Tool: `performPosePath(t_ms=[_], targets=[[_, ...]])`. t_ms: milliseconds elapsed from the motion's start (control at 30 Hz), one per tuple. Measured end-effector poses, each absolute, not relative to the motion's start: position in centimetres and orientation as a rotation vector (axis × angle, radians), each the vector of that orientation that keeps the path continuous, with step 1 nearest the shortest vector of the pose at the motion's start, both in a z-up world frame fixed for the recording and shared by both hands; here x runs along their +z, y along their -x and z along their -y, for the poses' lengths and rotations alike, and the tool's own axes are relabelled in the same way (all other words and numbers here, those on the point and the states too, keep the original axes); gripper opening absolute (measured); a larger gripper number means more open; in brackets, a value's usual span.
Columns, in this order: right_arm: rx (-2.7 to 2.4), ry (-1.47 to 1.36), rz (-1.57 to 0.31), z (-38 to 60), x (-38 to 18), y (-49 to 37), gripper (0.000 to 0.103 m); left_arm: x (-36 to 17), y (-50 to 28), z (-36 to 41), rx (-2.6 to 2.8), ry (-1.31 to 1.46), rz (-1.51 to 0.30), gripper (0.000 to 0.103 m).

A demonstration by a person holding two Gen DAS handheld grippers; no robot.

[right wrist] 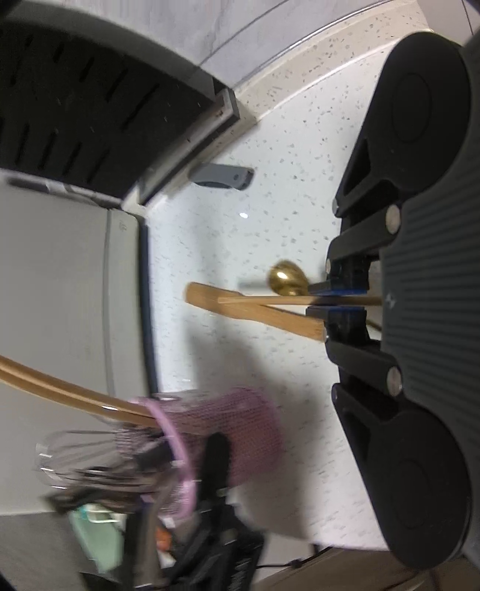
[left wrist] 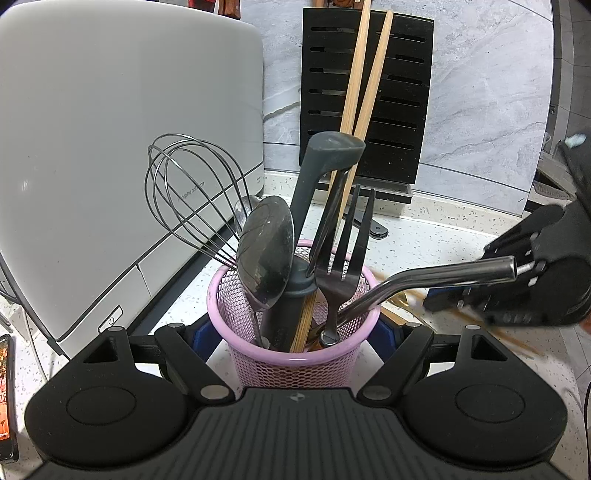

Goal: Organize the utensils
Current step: 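Lift the single chopstick with the right gripper over the pink cup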

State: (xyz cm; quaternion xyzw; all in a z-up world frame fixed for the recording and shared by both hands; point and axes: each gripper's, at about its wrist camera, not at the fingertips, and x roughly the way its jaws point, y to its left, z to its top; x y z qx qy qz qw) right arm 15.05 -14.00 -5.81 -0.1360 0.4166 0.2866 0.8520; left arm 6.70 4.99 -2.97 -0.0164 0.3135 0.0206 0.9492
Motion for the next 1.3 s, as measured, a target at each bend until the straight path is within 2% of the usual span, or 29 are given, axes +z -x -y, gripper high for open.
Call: performPosePath(t_ms=[300, 767, 1300], targets=[[0.510, -0.081, -0.718, 16.6, -2.1, -15.3, 0.001, -3.0, -6.7, -5.1, 0.042, 0.035, -0.638, 0.093], [0.281, -0.572, -0.316, 18.8, 0.3, -13.9, 0.001, -2.7, -6.4, -4.4, -0.040, 0.026, -0.639, 0.093], [0.338, -0.747, -0.342, 16.6, -1.8, -16.1, 0.001, -2.7, -6.2, -3.0, -0.099, 0.007, -0.643, 0.093]])
